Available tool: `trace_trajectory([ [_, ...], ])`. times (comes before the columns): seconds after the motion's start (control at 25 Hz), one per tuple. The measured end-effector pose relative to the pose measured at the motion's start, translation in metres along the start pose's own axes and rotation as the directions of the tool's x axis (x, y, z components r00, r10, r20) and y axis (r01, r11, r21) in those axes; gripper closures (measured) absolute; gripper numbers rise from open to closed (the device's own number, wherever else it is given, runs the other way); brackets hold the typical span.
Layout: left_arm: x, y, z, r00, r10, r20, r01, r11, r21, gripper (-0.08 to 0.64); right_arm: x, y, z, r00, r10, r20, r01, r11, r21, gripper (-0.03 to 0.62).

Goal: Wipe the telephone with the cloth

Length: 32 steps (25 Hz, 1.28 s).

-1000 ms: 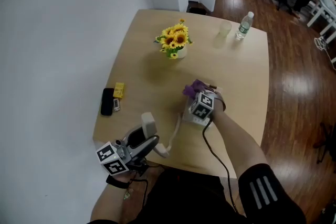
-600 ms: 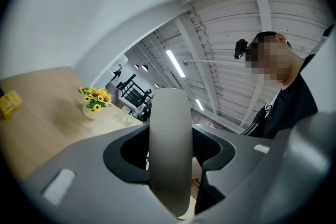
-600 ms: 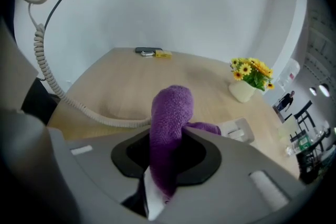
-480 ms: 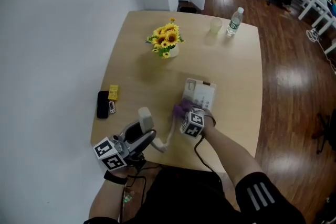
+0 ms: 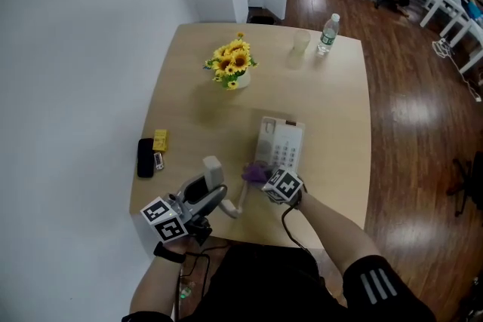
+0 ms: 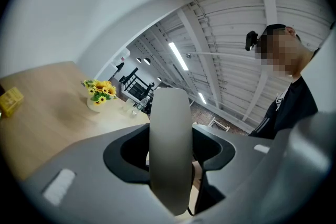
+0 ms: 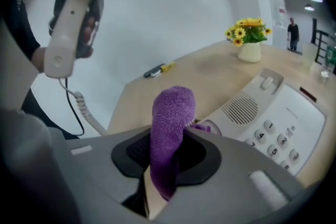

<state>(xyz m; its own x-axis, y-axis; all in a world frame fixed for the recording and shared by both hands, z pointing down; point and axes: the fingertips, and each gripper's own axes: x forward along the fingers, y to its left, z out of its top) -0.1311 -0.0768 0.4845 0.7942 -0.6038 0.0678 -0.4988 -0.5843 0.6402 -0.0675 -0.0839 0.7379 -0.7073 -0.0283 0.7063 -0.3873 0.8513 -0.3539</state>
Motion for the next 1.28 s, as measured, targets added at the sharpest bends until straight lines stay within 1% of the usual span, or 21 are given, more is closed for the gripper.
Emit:
trace_trajectory([
  [0.04,0.004,0.006,-0.005,1.000,0.008,-0.013,-0.008,1.000,-0.003,0.333,-0.011,0.005,0.003,0.999,0.010,0.047,-0.012,1.000,0.026,0.494],
  [0.12,0.015,0.024,-0.016,0.998,0.036,-0.043,-0.036,0.999,0.002,0.333,-0.041,0.013,0.013,0.989,-0.001,0.150,-0.008,0.998,0.065,0.494],
  [0.2,0.028,0.048,-0.026,0.993,0.094,-0.075,-0.092,0.995,0.025,0.333,-0.073,0.021,0.021,0.970,-0.032,0.241,0.012,0.996,0.087,0.494],
  [0.32,0.058,0.080,-0.043,0.973,0.188,-0.136,-0.180,0.981,0.068,0.333,-0.123,0.024,0.018,0.935,-0.111,0.336,0.069,0.989,0.134,0.493],
  [0.44,0.097,0.107,-0.067,0.944,0.251,-0.216,-0.237,0.968,0.087,0.333,-0.167,0.019,0.006,0.900,-0.197,0.389,0.132,0.973,0.187,0.492],
  [0.56,0.132,0.130,-0.088,0.899,0.325,-0.292,-0.300,0.945,0.130,0.333,-0.201,0.017,-0.001,0.860,-0.268,0.435,0.182,0.956,0.230,0.492],
  [0.64,0.153,0.141,-0.099,0.872,0.367,-0.323,-0.334,0.930,0.154,0.334,-0.221,0.016,-0.005,0.829,-0.312,0.464,0.207,0.942,0.263,0.494],
  [0.76,0.180,0.153,-0.109,0.835,0.418,-0.357,-0.371,0.908,0.194,0.333,-0.242,0.016,-0.009,0.788,-0.361,0.498,0.219,0.922,0.321,0.493],
  [0.84,0.192,0.162,-0.114,0.799,0.466,-0.379,-0.405,0.884,0.233,0.333,-0.252,0.017,-0.012,0.770,-0.378,0.513,0.219,0.913,0.344,0.494],
  [1.0,0.205,0.183,-0.126,0.719,0.564,-0.405,-0.495,0.825,0.272,0.333,-0.265,0.017,-0.016,0.754,-0.389,0.529,0.220,0.909,0.355,0.492],
  [1.16,0.210,0.194,-0.133,0.649,0.650,-0.395,-0.564,0.760,0.322,0.330,-0.275,0.010,-0.019,0.744,-0.396,0.538,0.202,0.901,0.384,0.492],
  [1.2,0.210,0.197,-0.135,0.636,0.664,-0.393,-0.577,0.747,0.329,0.328,-0.276,0.009,-0.019,0.742,-0.397,0.541,0.197,0.900,0.390,0.492],
  [1.24,0.210,0.199,-0.136,0.627,0.673,-0.393,-0.585,0.739,0.333,0.328,-0.278,0.009,-0.018,0.740,-0.397,0.543,0.196,0.899,0.391,0.492],
  [1.28,0.211,0.200,-0.137,0.622,0.676,-0.396,-0.588,0.737,0.334,0.328,-0.279,0.009,-0.018,0.739,-0.398,0.543,0.198,0.899,0.390,0.492],
])
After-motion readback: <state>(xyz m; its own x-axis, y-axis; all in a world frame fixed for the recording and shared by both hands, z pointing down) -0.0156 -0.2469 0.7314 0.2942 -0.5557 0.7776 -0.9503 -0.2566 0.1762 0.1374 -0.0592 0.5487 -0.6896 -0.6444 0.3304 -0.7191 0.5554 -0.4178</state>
